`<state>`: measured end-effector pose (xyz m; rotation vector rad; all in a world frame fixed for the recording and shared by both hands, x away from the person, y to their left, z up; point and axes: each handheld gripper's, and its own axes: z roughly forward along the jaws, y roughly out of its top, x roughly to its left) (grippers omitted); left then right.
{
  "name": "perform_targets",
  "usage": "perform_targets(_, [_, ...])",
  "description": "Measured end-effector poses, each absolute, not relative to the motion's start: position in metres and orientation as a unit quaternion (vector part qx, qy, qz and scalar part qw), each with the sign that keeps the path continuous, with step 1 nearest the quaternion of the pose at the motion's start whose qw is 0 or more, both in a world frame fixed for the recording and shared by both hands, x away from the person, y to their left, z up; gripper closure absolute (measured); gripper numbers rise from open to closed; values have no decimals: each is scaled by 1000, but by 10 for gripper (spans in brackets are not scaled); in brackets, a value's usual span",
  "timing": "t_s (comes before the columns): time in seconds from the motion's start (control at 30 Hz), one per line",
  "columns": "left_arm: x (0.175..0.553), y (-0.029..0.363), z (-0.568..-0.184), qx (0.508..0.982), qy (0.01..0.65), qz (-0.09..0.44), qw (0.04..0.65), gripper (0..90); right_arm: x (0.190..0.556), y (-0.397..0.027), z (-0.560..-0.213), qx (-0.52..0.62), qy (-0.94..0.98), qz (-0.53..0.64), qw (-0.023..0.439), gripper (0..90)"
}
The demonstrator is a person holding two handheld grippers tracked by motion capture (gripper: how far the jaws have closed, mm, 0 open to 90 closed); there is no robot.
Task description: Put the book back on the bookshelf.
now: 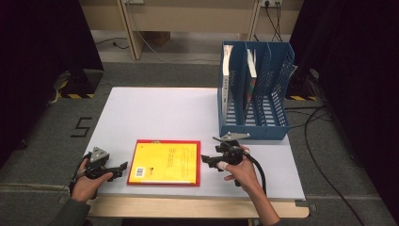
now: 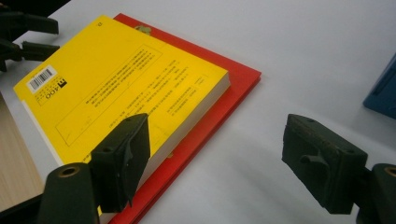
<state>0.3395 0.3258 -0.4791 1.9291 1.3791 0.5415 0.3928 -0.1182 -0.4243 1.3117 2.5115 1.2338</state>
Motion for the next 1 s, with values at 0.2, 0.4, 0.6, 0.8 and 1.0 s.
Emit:
perform_targets(0.2, [335, 320, -473, 743, 524, 209, 360, 147, 391, -112, -429, 418, 818, 395, 20, 242])
perform_targets(0.4, [331, 310, -470, 756, 509, 199, 361, 147, 388, -105, -436, 413, 823, 391, 7, 242])
perform_targets(0.6, [329, 307, -468, 761, 504, 196, 359, 212, 387, -100, -442, 410, 825, 389, -8, 240])
perform_targets(0.8, [326, 304, -465, 768, 495, 184, 362, 371, 386, -97, -445, 414, 824, 387, -21, 241])
perform_targets(1.0, [324, 299, -463, 779, 480, 173, 363, 430, 387, -95, -448, 408, 827, 386, -24, 241])
